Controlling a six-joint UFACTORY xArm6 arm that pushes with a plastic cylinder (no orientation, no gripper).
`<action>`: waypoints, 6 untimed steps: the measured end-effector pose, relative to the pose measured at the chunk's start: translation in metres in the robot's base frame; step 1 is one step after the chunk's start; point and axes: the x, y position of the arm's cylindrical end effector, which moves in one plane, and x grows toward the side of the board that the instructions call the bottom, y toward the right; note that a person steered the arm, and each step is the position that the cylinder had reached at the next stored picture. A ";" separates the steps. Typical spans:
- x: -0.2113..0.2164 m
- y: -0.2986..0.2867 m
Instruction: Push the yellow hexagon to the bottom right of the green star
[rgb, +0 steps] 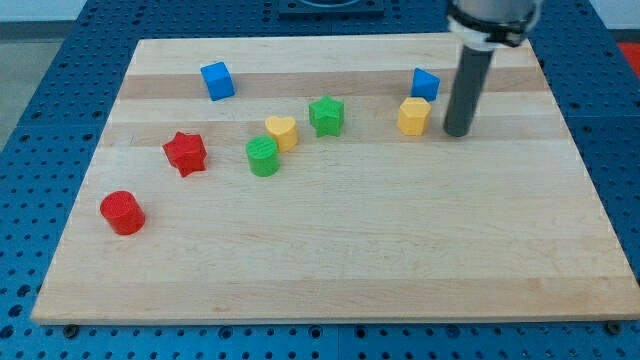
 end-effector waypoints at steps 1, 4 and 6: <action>-0.030 -0.001; 0.005 -0.136; 0.025 -0.055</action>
